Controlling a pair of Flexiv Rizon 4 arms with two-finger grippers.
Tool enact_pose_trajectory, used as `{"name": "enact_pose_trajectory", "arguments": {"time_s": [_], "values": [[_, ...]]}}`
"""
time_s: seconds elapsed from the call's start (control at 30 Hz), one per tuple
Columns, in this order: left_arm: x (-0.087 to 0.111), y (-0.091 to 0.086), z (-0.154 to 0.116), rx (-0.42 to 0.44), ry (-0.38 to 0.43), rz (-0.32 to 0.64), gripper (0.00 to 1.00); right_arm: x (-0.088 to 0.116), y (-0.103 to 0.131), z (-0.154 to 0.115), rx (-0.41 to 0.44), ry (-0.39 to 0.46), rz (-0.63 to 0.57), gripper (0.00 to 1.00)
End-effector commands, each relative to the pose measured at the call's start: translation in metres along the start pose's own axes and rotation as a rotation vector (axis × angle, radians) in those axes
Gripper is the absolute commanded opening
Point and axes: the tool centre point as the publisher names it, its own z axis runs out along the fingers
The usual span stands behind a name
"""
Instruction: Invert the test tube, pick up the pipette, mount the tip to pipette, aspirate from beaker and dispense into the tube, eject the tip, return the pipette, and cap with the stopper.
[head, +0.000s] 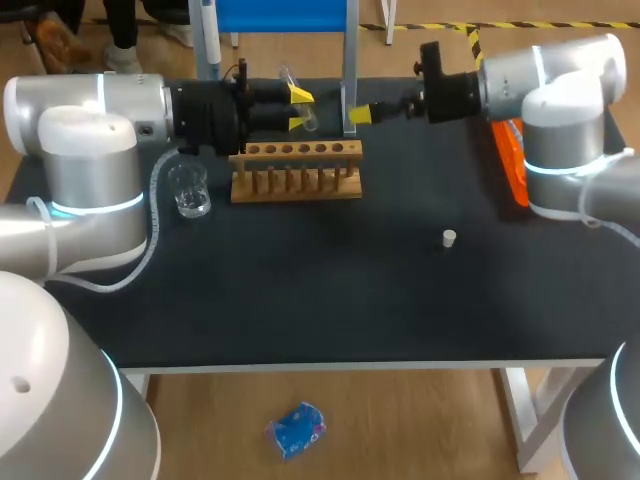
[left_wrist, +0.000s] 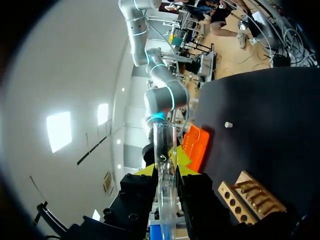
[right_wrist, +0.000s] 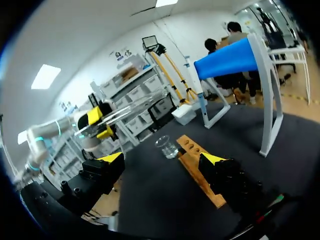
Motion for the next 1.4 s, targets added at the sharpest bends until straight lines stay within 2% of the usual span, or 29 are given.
{"name": "enact_pose_trajectory", "arguments": {"time_s": [0.03, 0.3, 0.37, 0.4, 0.67, 0.93, 1.13, 1.4], "values": [[-0.001, 0.0, -0.001, 0.003, 0.004, 0.0, 0.0, 0.007, -0.002, 0.0, 0.085, -0.228, -0.553, 1.0], [-0.001, 0.0, -0.001, 0.003, 0.004, 0.0, 0.0, 0.007, -0.002, 0.0, 0.085, -0.228, -0.553, 1.0], [-0.001, 0.0, -0.001, 0.003, 0.004, 0.0, 0.0, 0.001, -0.007, 0.002, 0.089, -0.248, -0.635, 1.0], [-0.001, 0.0, -0.001, 0.003, 0.004, 0.0, 0.0, -0.002, -0.011, 0.003, 0.08, -0.215, -0.653, 1.0], [-0.001, 0.0, -0.001, 0.003, 0.004, 0.0, 0.0, -0.027, -0.019, -0.008, 0.067, -0.102, -0.77, 1.0], [-0.001, 0.0, -0.001, 0.003, 0.004, 0.0, 0.0, -0.044, -0.016, -0.019, 0.078, 0.014, -0.797, 1.0], [-0.001, 0.0, -0.001, 0.003, 0.004, 0.0, 0.0, -0.049, -0.013, -0.021, 0.077, 0.042, -0.789, 1.0], [-0.001, 0.0, -0.001, 0.003, 0.004, 0.0, 0.0, -0.047, -0.013, -0.019, 0.084, 0.016, -0.811, 1.0]]}}
